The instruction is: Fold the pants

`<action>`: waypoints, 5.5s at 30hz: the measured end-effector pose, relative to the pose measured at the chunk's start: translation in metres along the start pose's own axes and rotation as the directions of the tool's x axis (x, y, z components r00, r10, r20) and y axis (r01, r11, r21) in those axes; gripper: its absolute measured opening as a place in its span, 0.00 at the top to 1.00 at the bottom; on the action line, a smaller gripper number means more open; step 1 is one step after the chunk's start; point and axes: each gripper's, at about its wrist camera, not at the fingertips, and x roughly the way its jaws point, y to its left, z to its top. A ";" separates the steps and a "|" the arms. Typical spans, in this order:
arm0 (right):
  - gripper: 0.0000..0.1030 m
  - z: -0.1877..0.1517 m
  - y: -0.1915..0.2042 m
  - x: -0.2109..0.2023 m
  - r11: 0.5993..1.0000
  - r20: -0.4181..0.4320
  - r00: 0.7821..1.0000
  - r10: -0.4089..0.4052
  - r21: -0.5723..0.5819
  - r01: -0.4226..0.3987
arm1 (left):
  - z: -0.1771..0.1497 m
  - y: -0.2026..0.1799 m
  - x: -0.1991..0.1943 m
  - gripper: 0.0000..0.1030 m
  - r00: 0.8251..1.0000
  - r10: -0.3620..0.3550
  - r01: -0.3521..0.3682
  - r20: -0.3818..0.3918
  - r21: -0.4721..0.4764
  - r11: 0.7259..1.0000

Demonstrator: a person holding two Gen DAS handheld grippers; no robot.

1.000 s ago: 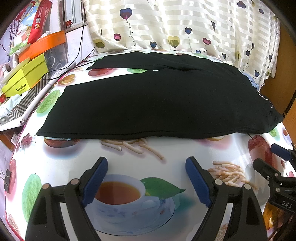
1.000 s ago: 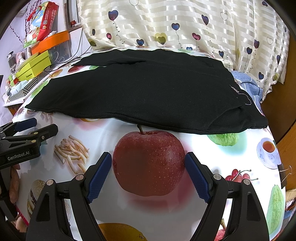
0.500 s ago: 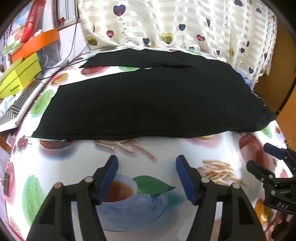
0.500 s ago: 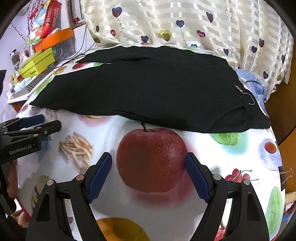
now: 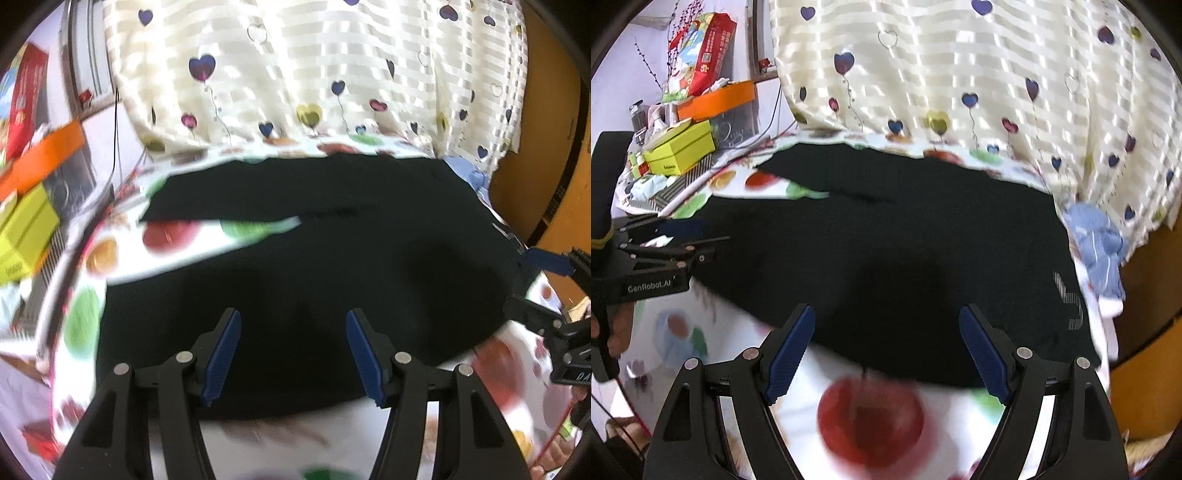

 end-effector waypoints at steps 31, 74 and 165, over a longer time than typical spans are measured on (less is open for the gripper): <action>0.21 0.182 -0.133 0.259 0.983 -0.136 0.975 0.175 -0.026 -0.180 | 0.183 0.123 0.231 0.39 0.992 0.068 -0.069 -0.102 -0.007 0.998; 0.94 0.124 -0.080 0.098 0.974 0.084 0.990 0.115 -0.205 -0.096 | 0.104 0.076 0.061 0.98 0.973 -0.013 0.020 0.231 -0.030 0.999; 0.92 -0.078 -0.236 0.009 0.591 0.084 0.993 -0.086 0.807 -0.017 | -0.052 0.149 0.010 0.96 0.990 0.122 -0.046 0.072 -0.651 0.758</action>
